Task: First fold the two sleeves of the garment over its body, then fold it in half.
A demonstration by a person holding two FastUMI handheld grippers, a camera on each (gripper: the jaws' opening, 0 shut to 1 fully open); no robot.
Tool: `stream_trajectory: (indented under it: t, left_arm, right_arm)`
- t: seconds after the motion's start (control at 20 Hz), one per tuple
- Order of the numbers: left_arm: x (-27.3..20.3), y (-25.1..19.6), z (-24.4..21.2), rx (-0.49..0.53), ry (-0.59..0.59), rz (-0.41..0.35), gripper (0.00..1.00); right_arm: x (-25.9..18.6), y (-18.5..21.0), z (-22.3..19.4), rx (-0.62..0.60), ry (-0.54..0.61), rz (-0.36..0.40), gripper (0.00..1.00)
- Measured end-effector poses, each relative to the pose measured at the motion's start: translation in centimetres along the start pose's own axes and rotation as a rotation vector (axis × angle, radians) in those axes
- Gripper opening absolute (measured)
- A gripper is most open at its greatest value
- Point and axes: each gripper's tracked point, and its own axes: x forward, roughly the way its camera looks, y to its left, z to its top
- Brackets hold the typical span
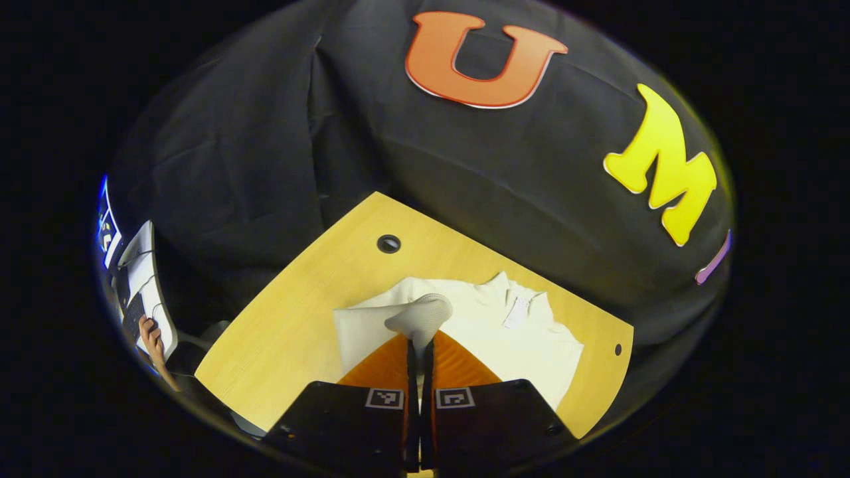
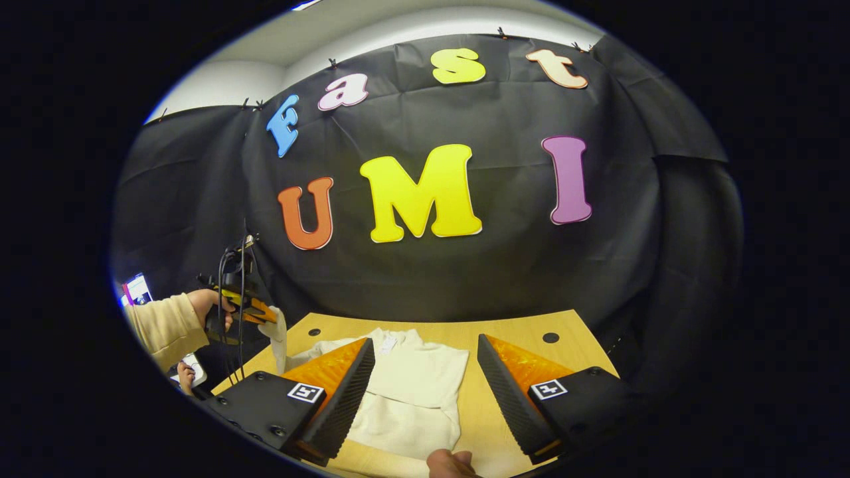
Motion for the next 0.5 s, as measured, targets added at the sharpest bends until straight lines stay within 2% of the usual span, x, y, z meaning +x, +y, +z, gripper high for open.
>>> stream_trajectory:
  t: [0.25, 0.5]
  left_arm:
    - [3.2, -10.3, -1.5, 0.114, 0.028, -0.091, 0.04]
    - [5.5, -18.6, -4.4, 0.211, 0.055, -0.173, 0.04]
  right_arm:
    - [0.4, -2.5, -0.2, 0.005, 0.012, -0.029, 0.96]
    - [-0.2, -5.4, 0.6, -0.017, -0.016, -0.079, 0.96]
